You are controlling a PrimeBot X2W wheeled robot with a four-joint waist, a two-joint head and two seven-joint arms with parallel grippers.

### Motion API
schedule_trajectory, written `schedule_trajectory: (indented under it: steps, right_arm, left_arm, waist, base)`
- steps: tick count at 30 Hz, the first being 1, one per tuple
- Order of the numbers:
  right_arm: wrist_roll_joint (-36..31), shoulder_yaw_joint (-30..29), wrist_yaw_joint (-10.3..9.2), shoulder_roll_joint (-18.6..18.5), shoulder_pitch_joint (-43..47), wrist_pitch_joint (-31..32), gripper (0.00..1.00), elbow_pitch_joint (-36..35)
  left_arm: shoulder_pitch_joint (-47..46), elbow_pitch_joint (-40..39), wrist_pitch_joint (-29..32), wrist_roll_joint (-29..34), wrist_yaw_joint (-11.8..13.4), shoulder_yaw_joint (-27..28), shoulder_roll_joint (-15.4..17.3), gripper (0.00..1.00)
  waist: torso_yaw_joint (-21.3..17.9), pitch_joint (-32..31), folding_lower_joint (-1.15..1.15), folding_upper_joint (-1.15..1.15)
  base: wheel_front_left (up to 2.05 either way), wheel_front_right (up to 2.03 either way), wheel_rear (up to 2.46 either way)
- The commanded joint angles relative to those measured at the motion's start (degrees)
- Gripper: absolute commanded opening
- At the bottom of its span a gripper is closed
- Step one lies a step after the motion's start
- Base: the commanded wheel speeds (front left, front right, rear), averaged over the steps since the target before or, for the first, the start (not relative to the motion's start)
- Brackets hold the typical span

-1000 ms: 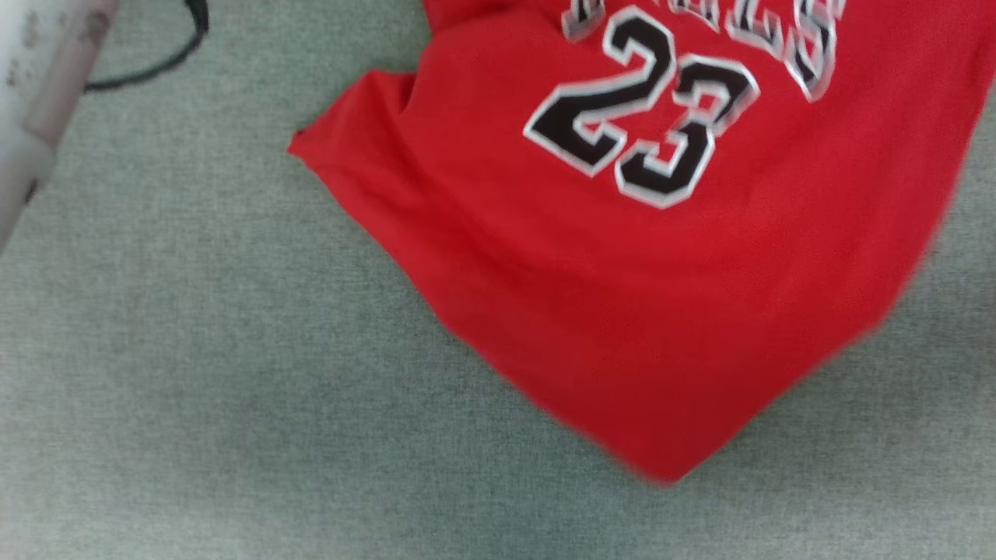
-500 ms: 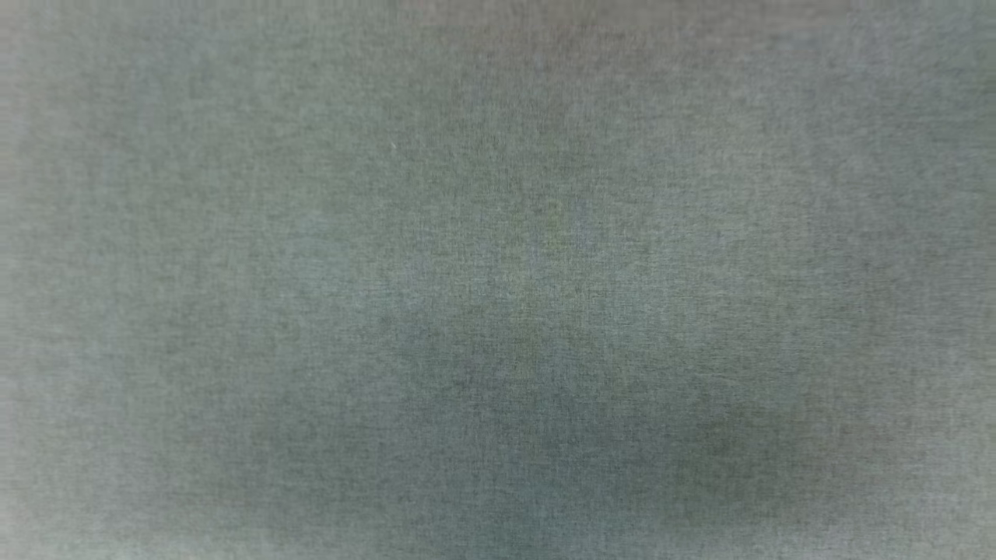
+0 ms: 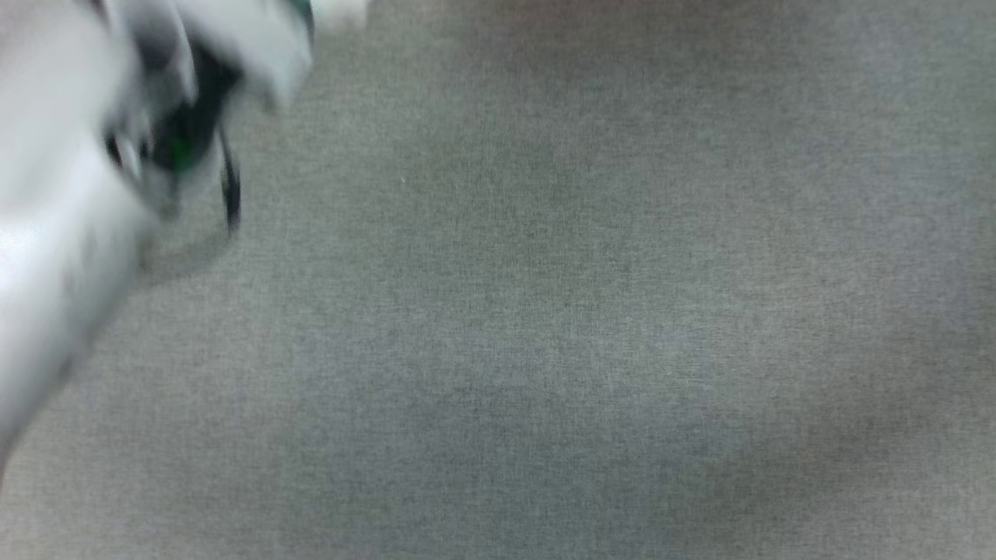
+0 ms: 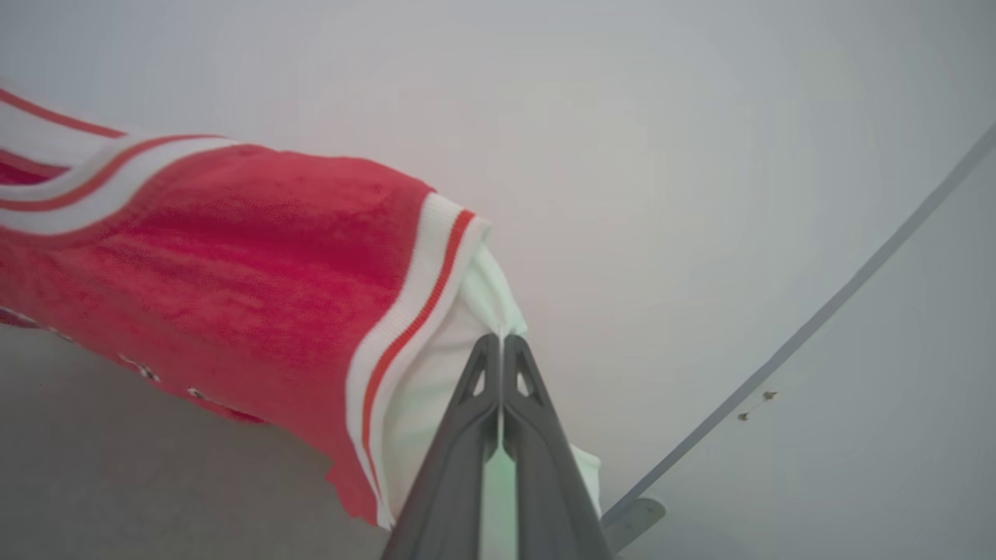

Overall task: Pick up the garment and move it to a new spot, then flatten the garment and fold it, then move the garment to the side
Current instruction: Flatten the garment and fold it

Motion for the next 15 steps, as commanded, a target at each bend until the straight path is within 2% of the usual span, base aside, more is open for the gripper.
schedule_trajectory:
  steps: [1,8,15]
  right_arm:
    - [1.4,0.8,-0.11,-1.2,3.4,0.1,0.0,-2.2]
    - [6.5,3.3,-0.11,-10.1,22.5,2.8,0.0,-17.2]
    - [9.8,3.1,-0.11,-17.8,39.6,7.8,0.0,-32.2]
  left_arm:
    - [3.4,-2.1,-0.2,-0.4,0.1,-1.2,1.9,0.0]
    - [21.0,-15.4,-2.5,-3.2,0.1,-6.8,10.9,0.0]
    - [31.6,-22.4,-3.6,-0.5,0.1,-10.3,15.7,0.0]
  waist:
    - [-0.1,-1.4,0.0,0.0]
    - [-0.5,-4.8,0.0,0.0]
    - [-0.6,-7.4,0.0,0.0]
  base:
    - [0.0,0.0,0.0]
    - [0.0,0.0,0.0]
    - [0.0,0.0,0.0]
